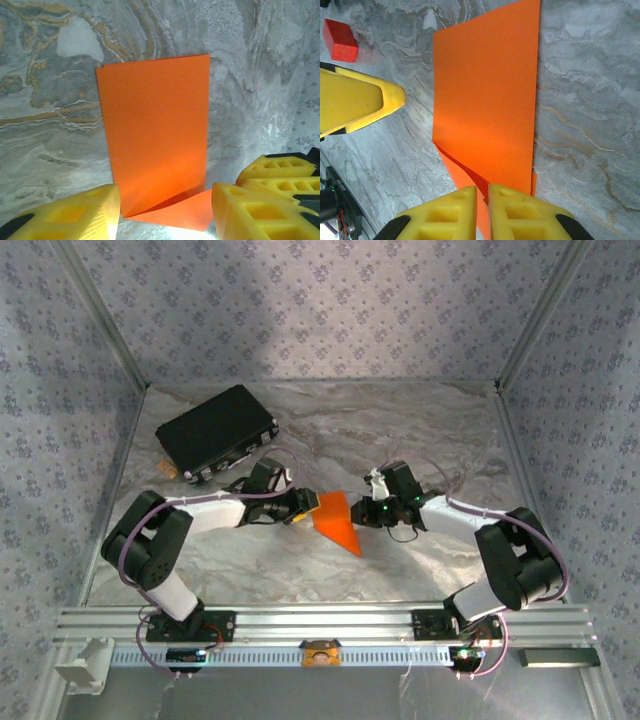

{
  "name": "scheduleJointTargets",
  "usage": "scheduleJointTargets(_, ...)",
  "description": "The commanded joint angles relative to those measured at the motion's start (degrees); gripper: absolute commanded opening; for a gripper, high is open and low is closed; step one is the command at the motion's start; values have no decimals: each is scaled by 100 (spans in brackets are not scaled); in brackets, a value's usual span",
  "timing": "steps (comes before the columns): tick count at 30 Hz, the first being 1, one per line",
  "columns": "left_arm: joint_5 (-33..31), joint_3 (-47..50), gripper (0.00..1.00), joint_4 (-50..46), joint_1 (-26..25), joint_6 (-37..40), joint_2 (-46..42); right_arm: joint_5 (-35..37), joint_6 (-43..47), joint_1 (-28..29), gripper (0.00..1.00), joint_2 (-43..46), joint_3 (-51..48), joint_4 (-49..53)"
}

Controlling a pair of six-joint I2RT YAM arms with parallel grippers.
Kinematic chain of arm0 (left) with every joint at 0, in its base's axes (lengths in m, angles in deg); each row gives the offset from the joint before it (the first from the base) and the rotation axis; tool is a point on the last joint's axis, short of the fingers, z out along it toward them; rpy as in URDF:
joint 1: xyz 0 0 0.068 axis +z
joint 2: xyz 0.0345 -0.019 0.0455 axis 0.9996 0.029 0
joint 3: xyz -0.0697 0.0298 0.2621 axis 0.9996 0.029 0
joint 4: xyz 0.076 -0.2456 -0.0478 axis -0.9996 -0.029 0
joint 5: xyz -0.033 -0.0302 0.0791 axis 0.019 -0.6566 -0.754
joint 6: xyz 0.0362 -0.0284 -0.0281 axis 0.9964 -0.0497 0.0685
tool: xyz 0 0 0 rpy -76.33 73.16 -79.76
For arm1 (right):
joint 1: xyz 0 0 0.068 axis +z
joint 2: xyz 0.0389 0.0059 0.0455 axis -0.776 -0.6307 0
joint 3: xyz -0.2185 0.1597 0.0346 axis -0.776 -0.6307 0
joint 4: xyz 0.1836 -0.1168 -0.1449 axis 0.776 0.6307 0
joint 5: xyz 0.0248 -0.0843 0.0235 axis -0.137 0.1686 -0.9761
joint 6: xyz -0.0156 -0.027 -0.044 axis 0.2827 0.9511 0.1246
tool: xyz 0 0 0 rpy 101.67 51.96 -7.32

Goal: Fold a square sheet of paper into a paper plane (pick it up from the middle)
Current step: Fourth fold the wing at the center of the table.

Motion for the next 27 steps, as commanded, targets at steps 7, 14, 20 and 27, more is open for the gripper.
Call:
scheduleJointTargets(7,112,-163,52,-100,35,61,103,-214,-8,-67,28,-43,-55,-85)
scheduleJointTargets(14,106,-182,52,-151,29,55,146,-491,-7,-34,29,-317,38,-181)
scheduleJointTargets(20,131,-204,52,-174,33,50,181,-475,27,-41,17,-344,63,-131)
scheduleJointTargets(27,149,-235,54,-191,39,93,202,-522,22,-112,9,-111,-48,-225)
